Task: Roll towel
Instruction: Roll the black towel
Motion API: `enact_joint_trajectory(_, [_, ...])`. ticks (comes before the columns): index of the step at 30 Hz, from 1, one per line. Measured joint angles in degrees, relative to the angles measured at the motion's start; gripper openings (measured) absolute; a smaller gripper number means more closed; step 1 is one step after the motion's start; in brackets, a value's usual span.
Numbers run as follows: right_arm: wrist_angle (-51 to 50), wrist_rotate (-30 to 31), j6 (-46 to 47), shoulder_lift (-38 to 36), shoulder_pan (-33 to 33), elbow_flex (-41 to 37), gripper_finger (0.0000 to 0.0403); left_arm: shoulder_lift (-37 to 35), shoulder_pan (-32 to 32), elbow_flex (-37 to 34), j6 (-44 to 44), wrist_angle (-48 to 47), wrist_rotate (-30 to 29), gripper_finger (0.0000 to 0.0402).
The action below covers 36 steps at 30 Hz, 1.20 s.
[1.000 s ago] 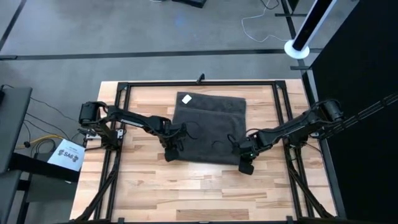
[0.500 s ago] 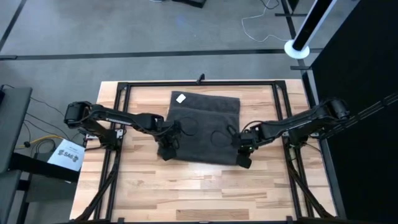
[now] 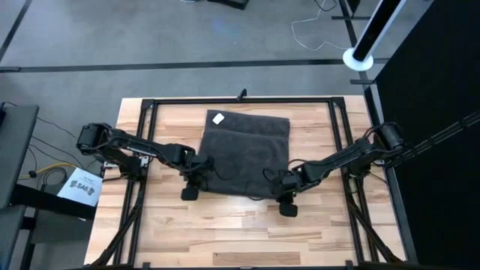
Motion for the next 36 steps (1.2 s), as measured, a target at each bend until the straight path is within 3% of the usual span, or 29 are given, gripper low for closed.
enact_joint_trajectory(8, [-7.23, 1.49, 3.00, 0.58, -0.31, 0.30, 0.0072, 3.41, -0.66, -1.97, -4.50, 1.03, 2.12, 0.0084])
enact_joint_trajectory(14, [-19.41, 7.85, 1.74, -2.33, -0.33, -0.10, 0.0068, 3.17, -0.66, 1.71, -9.10, 1.34, 2.06, 0.0078])
enact_joint_trajectory(21, [-24.87, 8.03, 2.38, -6.66, -0.03, -2.61, 0.0068, 3.15, -0.66, 7.04, -10.25, 0.20, 1.67, 0.0080])
enact_joint_trajectory(29, [-16.84, 7.72, -0.39, -15.63, 1.91, 0.13, 0.0078, 3.10, -0.44, 7.83, -11.73, 0.93, 0.60, 0.0080])
enact_joint_trajectory(36, [-3.97, 7.13, -12.63, -11.91, 0.66, 0.19, 0.0162, 3.18, 3.33, 7.90, -18.98, 11.31, 0.31, 0.0080])
